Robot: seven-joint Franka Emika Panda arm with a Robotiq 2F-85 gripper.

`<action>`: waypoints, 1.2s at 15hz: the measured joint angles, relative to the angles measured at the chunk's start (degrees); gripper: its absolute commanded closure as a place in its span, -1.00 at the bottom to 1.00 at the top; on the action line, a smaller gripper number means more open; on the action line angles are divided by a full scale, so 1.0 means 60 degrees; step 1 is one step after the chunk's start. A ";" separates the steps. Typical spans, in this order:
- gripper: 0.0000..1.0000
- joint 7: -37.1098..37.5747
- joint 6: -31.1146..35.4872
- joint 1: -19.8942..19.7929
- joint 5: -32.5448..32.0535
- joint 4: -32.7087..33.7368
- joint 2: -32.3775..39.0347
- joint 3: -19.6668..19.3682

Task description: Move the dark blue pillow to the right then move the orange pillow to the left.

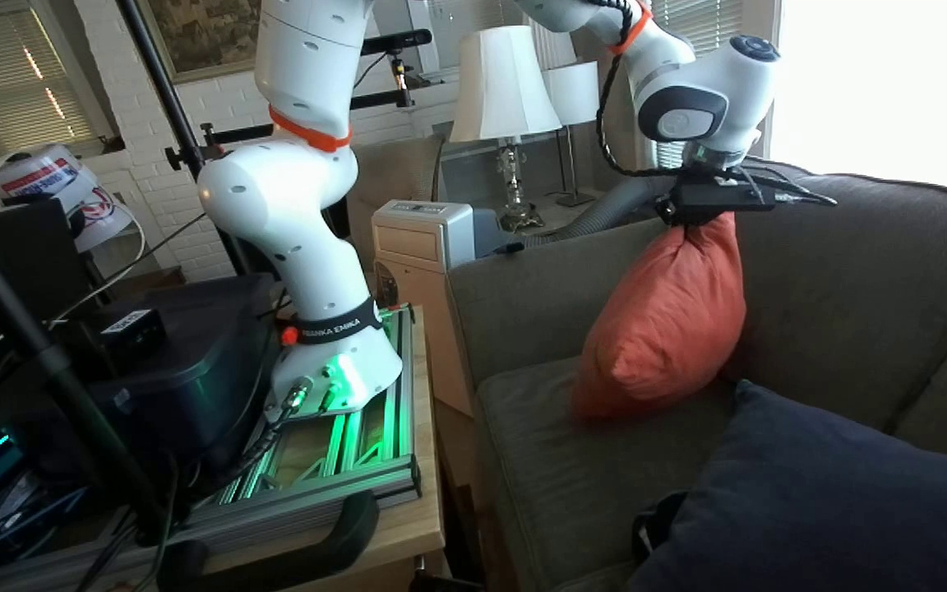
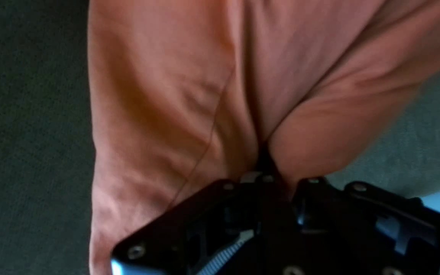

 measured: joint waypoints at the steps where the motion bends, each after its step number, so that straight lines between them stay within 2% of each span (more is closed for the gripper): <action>1: 0.96 -0.0425 -0.0337 0.0072 0.0001 0.0159 -0.0001 -0.0063; 5: 0.96 -0.2098 -0.1370 0.0527 0.0002 0.0667 -0.0003 -0.0354; 11: 0.96 -0.4167 -0.2444 0.1663 -0.0320 0.1080 0.0046 -0.0998; 15: 0.96 -0.4670 -0.2738 0.2386 -0.1204 0.1386 0.0104 -0.1618; 18: 0.96 -0.4650 -0.2710 0.2737 -0.1478 0.1525 0.0182 -0.1941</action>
